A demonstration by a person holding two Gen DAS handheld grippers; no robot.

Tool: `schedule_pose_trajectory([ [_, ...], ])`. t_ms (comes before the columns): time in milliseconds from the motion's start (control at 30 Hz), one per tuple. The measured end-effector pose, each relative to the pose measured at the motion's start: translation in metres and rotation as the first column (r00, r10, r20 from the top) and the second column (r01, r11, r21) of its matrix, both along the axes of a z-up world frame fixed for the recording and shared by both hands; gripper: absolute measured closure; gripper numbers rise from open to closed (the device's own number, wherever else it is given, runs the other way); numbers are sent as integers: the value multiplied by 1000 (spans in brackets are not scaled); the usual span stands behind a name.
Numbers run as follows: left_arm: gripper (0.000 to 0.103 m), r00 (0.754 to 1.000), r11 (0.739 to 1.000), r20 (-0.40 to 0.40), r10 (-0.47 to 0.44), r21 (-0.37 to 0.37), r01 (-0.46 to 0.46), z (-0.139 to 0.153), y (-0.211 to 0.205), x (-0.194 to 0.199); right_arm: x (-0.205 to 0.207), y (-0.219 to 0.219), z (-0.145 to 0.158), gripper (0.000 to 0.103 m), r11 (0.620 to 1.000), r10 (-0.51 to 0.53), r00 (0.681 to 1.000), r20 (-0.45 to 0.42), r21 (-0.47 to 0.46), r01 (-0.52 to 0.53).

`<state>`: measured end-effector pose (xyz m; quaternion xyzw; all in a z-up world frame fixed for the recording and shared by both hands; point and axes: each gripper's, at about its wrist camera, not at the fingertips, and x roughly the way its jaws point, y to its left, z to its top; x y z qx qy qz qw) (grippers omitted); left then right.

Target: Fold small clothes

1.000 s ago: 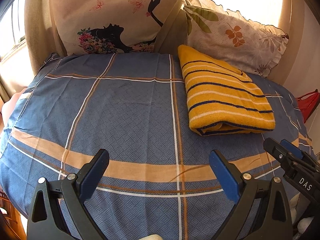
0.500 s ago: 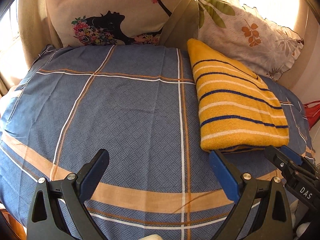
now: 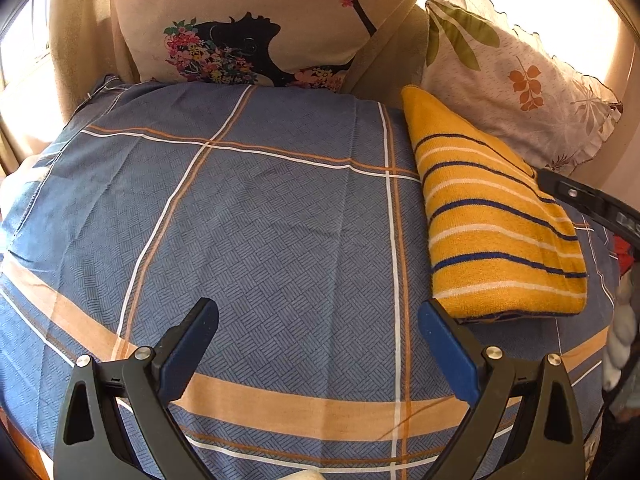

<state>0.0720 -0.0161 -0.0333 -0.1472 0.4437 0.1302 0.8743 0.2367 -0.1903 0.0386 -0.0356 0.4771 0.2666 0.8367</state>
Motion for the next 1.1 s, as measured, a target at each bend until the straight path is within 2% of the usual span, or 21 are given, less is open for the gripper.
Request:
schedule_pose_trajectory([
  [33, 3, 1000, 1000, -2, 8, -1, -8, -1, 3, -1, 16, 4, -13, 77, 1000, 2, 998, -55, 12, -1],
  [100, 3, 1000, 1000, -4, 25, -2, -25, -1, 7, -2, 43, 12, -34, 78, 1000, 8, 993, -117, 30, -5],
  [233, 3, 999, 999, 1, 37, -11, -37, 0, 9, -4, 81, 32, -49, 78, 1000, 10, 988, -155, 3, -9],
  [300, 3, 1000, 999, 1, 29, -14, -29, -1, 9, -4, 89, 41, -44, 78, 1000, 4, 989, -146, -28, -9],
  [367, 3, 1000, 1000, 0, 24, -17, -24, -2, 9, -4, 91, 54, -31, 78, 998, 30, 995, -95, -59, -36],
  [433, 3, 1000, 999, -3, 21, -24, -21, -4, 10, -4, 93, 68, -25, 78, 997, 63, 994, -88, -48, -68],
  [500, 3, 1000, 999, -6, 22, -28, -22, -4, 13, -5, 101, 86, -32, 78, 995, 81, 989, -123, -50, -87],
  [600, 3, 1000, 999, -1, 31, -30, -31, -2, 19, -9, 125, 115, -61, 78, 985, 68, 981, -183, -142, -95],
  [667, 3, 999, 999, 7, 43, -25, -43, 1, 23, -14, 143, 126, -75, 78, 984, 34, 979, -203, -166, -69],
  [767, 3, 998, 998, 15, 66, -24, -66, 3, 29, -21, 168, 134, -80, 78, 984, -21, 977, -214, -175, -17],
  [867, 3, 997, 996, 19, 80, -31, -79, 5, 32, -26, 180, 133, -73, 78, 983, -66, 980, -188, -181, 32],
  [933, 3, 997, 996, 25, 79, -30, -79, 7, 31, -29, 174, 126, -56, 77, 989, -79, 984, -160, -138, 56],
  [1000, 3, 997, 997, 31, 77, -25, -76, 9, 31, -31, 158, 115, -38, 74, 994, -74, 986, -152, -91, 61],
  [1100, 3, 997, 997, 36, 72, -29, -70, 10, 28, -33, 120, 97, -18, 73, 997, -31, 991, -133, -69, 22],
])
